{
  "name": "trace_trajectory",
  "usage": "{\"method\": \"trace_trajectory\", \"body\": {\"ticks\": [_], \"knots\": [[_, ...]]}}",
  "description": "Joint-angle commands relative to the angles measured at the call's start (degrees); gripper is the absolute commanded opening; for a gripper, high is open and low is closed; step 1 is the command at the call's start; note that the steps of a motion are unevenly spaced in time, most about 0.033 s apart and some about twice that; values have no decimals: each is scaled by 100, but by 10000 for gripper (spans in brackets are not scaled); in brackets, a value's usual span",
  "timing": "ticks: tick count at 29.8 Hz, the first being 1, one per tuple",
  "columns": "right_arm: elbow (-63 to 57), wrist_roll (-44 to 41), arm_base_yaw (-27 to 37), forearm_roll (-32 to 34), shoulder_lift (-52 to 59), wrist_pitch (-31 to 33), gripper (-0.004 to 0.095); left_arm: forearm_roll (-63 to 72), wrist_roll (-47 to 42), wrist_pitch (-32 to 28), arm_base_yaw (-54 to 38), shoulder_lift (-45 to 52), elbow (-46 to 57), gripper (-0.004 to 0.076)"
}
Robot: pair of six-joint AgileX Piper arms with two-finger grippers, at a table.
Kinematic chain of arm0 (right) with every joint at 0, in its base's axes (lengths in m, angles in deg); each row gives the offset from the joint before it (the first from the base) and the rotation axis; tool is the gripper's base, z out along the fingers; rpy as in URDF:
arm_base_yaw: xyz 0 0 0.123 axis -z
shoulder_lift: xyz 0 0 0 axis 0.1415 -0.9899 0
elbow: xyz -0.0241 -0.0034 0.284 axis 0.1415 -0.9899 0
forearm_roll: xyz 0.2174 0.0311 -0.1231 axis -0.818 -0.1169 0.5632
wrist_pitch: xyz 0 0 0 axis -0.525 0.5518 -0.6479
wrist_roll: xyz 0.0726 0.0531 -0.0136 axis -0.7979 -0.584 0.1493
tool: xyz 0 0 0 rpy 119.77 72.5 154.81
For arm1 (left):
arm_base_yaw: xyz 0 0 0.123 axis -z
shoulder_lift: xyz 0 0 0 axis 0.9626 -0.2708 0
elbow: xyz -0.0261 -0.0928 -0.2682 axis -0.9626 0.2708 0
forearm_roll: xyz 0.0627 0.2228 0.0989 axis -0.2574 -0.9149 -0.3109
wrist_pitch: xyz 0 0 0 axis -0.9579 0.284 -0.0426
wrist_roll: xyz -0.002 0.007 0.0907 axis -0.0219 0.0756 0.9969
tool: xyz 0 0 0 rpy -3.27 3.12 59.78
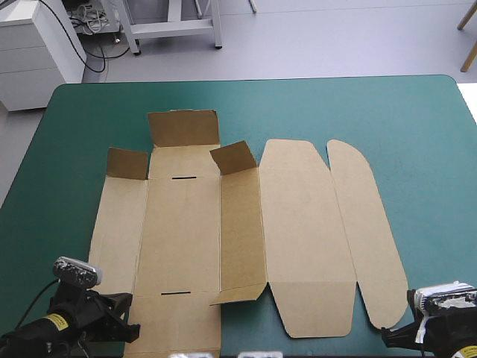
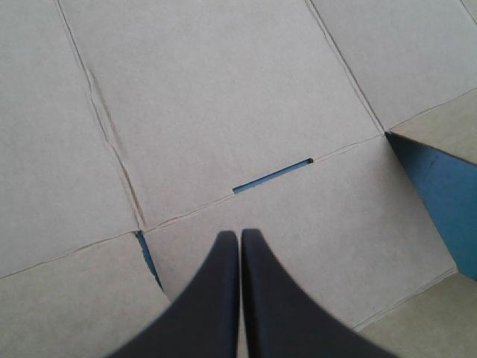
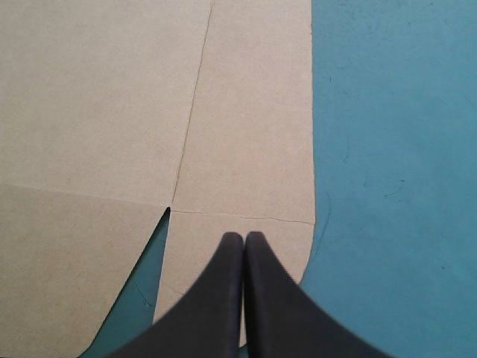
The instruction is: Fold the box
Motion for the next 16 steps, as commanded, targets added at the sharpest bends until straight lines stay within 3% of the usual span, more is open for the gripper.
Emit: {"method": "trace_trajectory", "body": {"ticks": [1, 16], "knots": [[185, 10, -7, -43, -86, -324, -21, 202, -7, -206, 15, -62, -140, -8], [185, 10, -7, -43, -86, -324, -21, 202, -272, -341, 15, -62, -151, -8]]}}
